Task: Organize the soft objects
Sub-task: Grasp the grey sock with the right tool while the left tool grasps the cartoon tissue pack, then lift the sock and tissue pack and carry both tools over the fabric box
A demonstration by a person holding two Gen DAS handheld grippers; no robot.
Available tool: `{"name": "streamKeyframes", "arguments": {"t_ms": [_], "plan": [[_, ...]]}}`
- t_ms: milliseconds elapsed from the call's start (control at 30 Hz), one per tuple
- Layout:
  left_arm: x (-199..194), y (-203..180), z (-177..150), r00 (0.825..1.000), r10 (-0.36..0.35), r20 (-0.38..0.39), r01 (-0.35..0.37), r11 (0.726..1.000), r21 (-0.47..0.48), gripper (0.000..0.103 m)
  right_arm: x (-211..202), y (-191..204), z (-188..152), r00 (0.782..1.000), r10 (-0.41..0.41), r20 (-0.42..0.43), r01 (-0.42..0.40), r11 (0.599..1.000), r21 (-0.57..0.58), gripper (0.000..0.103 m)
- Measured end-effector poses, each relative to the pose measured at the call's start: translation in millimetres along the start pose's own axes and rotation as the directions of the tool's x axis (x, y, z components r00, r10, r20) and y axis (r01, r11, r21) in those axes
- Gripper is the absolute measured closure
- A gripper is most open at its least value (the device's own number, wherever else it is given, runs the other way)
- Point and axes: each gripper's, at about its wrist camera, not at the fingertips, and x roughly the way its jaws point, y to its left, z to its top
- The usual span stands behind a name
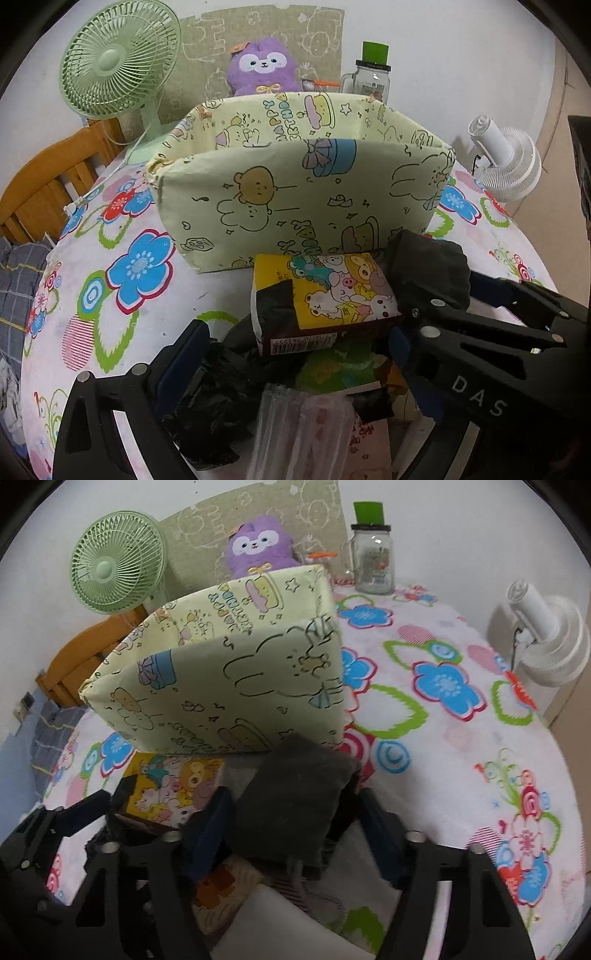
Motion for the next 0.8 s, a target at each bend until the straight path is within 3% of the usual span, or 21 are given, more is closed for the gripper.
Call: {"name": "streamKeyframes", "arguments": {"t_ms": [33,267,800], "plan": [[1,-1,0,1.000,0.000,-0.002,0.000,1.000,0.002,0.005,1,0,0,1.000,0.016,-0.005,-0.016,1.000,0.004,0.048],[8,-5,5,1.000,0.011,-0.009,-0.011,1.000,0.005,0.005,-2,-10,0,0.998,0.065,-0.015,-0.064,0.997,0.039,0.059],[24,-12,17,0.999,0.001,-0.051,-0.001,1.000,0.006,0.004,-12,-19,4,0.999,0.038,0.000,-0.038,0.998,0.045,0.062]]}}
